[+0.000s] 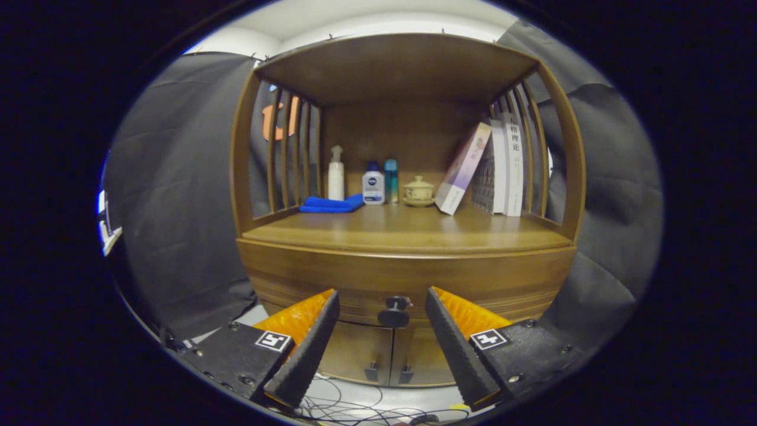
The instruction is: Pull open the drawer, take out the items inside it, and place them on the countertop above the cabinet.
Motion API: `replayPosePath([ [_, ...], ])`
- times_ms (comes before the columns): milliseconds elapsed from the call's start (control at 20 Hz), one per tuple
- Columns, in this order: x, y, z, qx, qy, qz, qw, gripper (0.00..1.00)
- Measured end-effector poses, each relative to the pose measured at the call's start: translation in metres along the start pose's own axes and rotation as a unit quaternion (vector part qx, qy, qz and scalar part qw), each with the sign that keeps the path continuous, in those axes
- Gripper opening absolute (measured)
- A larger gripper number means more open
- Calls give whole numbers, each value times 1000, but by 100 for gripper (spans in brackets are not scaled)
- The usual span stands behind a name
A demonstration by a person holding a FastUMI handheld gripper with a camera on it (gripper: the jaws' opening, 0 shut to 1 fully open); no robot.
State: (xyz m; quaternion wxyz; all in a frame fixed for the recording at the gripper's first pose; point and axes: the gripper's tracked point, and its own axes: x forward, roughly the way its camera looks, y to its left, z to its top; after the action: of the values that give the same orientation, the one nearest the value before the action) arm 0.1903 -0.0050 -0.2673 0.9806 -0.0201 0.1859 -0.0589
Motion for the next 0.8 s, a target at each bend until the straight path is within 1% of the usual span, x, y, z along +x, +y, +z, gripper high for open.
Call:
replayPosePath([
  [50, 11, -2, -7, 2, 6, -4, 1000, 95],
  [150, 31, -7, -20, 6, 15, -16, 1000, 90],
  [200, 38, -13, -25, 6, 20, -23, 1000, 86],
  [250, 44, -16, -29, 3, 22, -32, 999, 83],
  [300, 50, -17, -31, -2, 18, -35, 999, 80],
  [350, 52, -16, -32, -8, 14, -41, 999, 79],
  [400, 54, -17, -33, -15, 11, -45, 999, 75],
  [550, 60, -10, -42, -15, 24, -41, 999, 65],
  [650, 62, -12, -42, -7, 28, -44, 999, 52],
  [700, 62, -14, -41, -2, 28, -49, 998, 51],
  [750, 65, -14, -42, 6, 26, -45, 999, 51],
  [800, 64, -14, -40, 8, 23, -44, 999, 47],
])
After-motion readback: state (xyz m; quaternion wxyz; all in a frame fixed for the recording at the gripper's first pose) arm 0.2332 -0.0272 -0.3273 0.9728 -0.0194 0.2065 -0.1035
